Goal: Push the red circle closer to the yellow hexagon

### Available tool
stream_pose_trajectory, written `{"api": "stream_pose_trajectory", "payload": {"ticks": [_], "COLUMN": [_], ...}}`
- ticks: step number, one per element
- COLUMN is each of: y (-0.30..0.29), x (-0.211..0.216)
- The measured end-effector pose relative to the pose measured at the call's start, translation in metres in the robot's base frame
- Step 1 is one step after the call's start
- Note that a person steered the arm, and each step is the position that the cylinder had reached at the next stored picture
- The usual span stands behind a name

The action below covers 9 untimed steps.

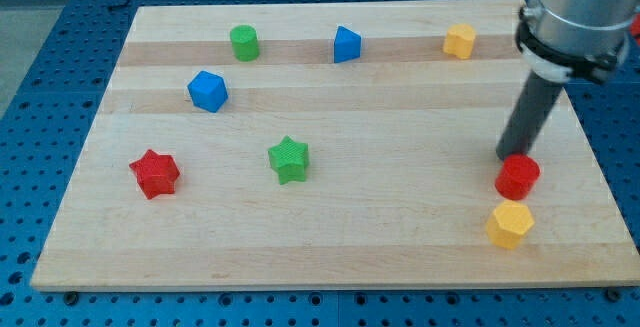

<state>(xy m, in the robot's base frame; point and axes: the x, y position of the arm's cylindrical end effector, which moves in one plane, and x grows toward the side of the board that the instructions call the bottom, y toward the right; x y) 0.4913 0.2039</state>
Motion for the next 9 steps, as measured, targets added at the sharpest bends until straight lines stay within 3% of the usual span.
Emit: {"api": "stream_pose_trajectory", "payload": {"ticks": [3, 9], "y": [-0.024, -0.025], "x": [-0.02, 0.015]}}
